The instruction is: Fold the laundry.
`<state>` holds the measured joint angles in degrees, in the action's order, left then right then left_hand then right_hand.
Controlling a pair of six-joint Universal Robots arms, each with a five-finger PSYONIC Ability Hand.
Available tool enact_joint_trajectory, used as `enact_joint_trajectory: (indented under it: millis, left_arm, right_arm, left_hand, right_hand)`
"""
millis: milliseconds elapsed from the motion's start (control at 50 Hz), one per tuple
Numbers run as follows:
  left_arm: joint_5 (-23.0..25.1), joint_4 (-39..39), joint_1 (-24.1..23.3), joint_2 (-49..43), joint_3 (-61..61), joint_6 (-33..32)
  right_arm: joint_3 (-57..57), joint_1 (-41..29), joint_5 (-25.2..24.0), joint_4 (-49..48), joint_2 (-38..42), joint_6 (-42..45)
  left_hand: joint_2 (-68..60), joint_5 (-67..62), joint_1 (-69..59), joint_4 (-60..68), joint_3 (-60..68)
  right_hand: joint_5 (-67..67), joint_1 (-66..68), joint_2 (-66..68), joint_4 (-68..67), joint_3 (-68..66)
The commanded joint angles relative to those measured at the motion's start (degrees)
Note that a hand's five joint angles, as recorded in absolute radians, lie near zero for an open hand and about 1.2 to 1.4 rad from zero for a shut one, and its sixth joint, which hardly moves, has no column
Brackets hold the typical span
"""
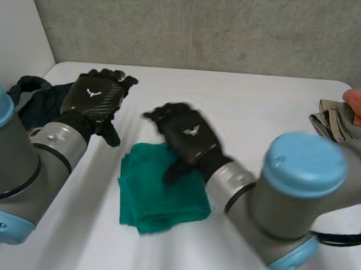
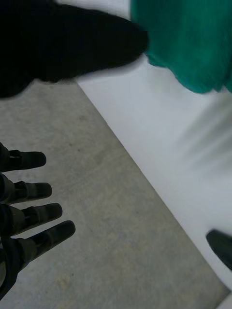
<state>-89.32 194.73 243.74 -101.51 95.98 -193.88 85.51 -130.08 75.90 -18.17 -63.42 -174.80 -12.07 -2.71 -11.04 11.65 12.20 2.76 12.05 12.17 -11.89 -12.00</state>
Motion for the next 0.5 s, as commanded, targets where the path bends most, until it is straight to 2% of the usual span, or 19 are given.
enact_joint_trajectory:
  millis: [20, 80, 220, 300, 320, 400, 500]
  left_arm:
    - [0.19, -0.75, -6.68, -6.48, -5.0, 8.24]
    - [0.11, -1.8, -9.41, -10.53, -6.86, 9.39]
    - [-0.77, -5.32, -11.18, -17.66, -8.53, 9.4]
    - [-4.54, -7.69, -11.09, -21.18, -9.76, 8.96]
    - [-7.34, -9.18, -11.09, -21.88, -10.28, 8.43]
    - [-12.45, -12.26, -10.74, -22.24, -10.82, 7.12]
    - [-13.16, -12.97, -10.39, -21.97, -10.55, 4.39]
  right_arm:
    - [-5.95, 6.24, 2.32, 13.57, -1.72, -3.79]
    - [-10.34, 6.51, 4.25, 19.81, 3.19, -3.44]
    - [-15.63, 6.42, 4.96, 26.7, 9.89, -2.91]
    - [-16.43, 5.72, 4.0, 27.14, 12.35, -2.82]
    - [-16.69, 5.72, 3.73, 27.4, 12.96, -2.82]
    - [-17.57, 5.63, 2.24, 27.4, 15.07, -2.39]
    - [-19.76, 5.63, 2.76, 28.19, 18.15, 0.95]
  left_hand:
    - [2.07, 2.71, 1.04, -1.65, -2.2]
    - [2.07, 2.71, 1.04, -1.65, -2.2]
    - [2.07, 2.71, 1.04, -1.65, -2.2]
    - [2.07, 2.71, 1.04, -1.65, -2.2]
    - [2.07, 2.71, 1.04, -1.65, -2.2]
    - [2.07, 2.71, 1.04, -1.65, -2.2]
    - [2.07, 2.71, 1.04, -1.65, -2.2]
  right_hand:
    - [-2.76, -2.05, -2.17, 1.89, 2.0]
    - [-2.76, -2.05, -2.17, 1.89, 2.0]
    - [-2.76, -2.05, -2.17, 1.89, 2.0]
    - [-2.76, -2.05, -2.17, 1.89, 2.0]
    - [-2.76, -2.05, -2.17, 1.89, 2.0]
    - [-2.76, -2.05, -2.17, 1.89, 2.0]
    - [-2.76, -2.05, -2.17, 1.89, 2.0]
